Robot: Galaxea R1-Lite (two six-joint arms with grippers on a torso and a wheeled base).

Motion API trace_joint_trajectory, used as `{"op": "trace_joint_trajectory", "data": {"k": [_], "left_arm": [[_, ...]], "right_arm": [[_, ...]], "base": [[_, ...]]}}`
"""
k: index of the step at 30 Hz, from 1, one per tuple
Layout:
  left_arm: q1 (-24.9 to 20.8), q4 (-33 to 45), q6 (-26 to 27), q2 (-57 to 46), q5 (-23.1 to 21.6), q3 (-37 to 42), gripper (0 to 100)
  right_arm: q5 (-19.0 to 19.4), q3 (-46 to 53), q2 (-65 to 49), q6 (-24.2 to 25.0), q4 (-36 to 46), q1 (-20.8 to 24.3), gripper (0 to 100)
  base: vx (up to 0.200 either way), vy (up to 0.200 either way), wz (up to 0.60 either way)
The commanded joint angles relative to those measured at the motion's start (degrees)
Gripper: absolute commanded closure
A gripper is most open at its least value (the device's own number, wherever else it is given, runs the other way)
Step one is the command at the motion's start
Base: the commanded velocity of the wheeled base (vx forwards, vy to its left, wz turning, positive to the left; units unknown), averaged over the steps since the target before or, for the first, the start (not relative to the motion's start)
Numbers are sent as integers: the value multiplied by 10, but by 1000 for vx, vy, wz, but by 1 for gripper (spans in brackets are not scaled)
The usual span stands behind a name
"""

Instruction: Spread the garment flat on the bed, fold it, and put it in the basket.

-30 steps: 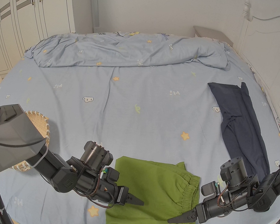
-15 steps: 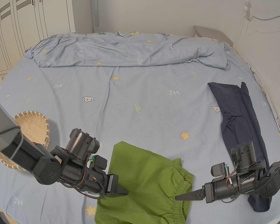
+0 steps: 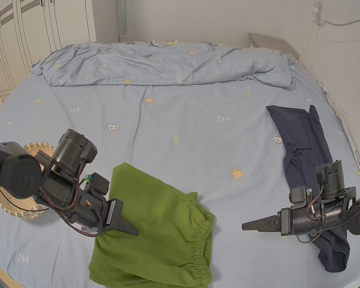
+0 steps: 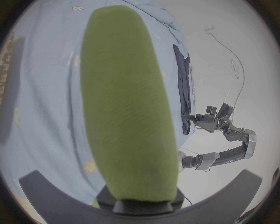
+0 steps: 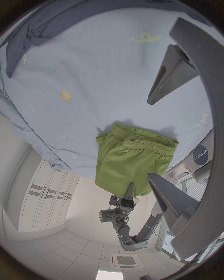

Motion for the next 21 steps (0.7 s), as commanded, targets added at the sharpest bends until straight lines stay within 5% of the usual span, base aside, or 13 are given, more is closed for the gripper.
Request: {"op": "trace_joint_trajectory", "data": {"k": [1, 21], "left_arm": [[41, 93, 45, -35, 0, -76, 100], [13, 135, 61, -52, 1, -81, 100]], "right_arm": [[0, -1, -23, 0, 6, 0, 0], [0, -1, -25, -1, 10, 3, 0]], "base": [[0, 200, 0], [0, 200, 0]]}}
